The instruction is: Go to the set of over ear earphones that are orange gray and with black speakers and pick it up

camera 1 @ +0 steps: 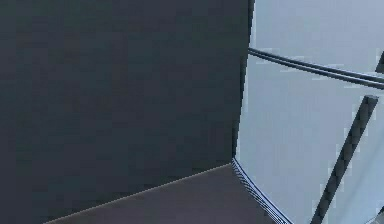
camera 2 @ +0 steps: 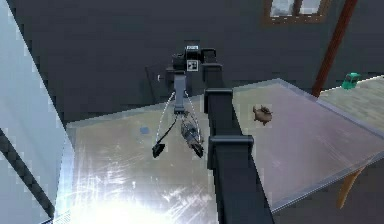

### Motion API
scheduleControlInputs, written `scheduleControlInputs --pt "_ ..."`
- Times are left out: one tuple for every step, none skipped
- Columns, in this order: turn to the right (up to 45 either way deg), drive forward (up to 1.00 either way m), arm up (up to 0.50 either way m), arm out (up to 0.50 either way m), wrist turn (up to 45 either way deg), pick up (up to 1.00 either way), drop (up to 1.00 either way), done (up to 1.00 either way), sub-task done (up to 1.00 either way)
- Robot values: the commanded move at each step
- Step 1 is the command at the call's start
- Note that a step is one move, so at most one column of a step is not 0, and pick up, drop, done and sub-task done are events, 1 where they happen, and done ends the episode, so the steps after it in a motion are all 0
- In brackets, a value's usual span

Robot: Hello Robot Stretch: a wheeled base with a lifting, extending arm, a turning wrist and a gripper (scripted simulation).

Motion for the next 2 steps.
scheduleControlInputs --pt "0.0 0.00 0.00 0.00 45.0 0.00 0.00 0.00 0.00" --pt "0.0 0.00 0.00 0.00 45.0 0.00 0.00 0.00 0.00"
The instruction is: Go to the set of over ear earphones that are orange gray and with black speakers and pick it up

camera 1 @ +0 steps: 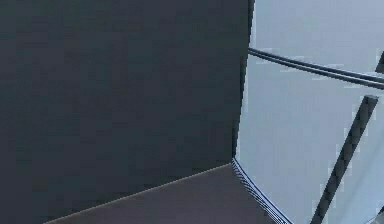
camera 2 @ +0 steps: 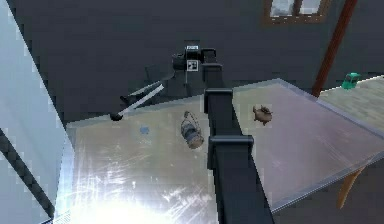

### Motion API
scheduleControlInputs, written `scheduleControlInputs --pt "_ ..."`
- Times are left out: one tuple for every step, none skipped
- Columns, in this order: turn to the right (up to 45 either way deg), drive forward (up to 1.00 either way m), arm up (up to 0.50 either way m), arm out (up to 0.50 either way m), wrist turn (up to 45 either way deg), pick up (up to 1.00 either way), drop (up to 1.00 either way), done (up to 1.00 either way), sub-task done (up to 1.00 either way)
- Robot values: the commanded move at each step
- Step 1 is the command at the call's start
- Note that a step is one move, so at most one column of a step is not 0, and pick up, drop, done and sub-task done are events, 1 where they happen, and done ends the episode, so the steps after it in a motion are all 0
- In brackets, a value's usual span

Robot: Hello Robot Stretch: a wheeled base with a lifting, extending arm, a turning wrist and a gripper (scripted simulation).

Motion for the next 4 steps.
scheduleControlInputs --pt "0.0 0.00 0.00 0.00 45.0 0.00 0.00 0.00 0.00" --pt "0.0 0.00 0.00 0.00 45.0 0.00 0.00 0.00 0.00" --pt "0.0 0.00 0.00 0.00 12.0 0.00 0.00 0.00 0.00" --pt "0.0 0.00 -0.30 0.00 0.0 0.00 0.00 0.00 0.00"
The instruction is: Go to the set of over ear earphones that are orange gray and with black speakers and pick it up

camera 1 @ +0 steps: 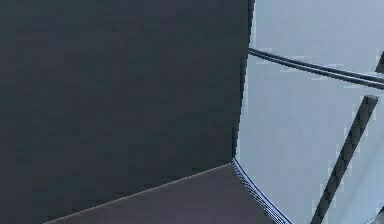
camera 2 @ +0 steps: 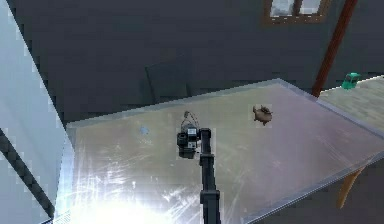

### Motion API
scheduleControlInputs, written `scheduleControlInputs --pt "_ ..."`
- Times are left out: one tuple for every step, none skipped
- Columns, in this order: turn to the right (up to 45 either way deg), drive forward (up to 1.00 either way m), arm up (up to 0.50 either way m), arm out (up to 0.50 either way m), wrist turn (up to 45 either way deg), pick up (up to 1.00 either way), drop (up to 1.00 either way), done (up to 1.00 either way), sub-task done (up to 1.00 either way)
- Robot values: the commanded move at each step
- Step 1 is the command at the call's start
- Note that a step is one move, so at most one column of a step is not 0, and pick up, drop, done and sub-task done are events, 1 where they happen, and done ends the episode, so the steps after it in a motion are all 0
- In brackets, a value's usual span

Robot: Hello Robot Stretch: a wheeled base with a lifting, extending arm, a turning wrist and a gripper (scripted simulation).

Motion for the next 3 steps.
scheduleControlInputs --pt "0.0 0.00 0.00 0.00 0.0 1.00 0.00 0.00 0.00" --pt "0.0 0.00 0.10 0.00 0.0 0.00 0.00 0.00 0.00" --pt "0.0 0.00 0.00 0.00 0.0 0.00 0.00 1.00 0.00"
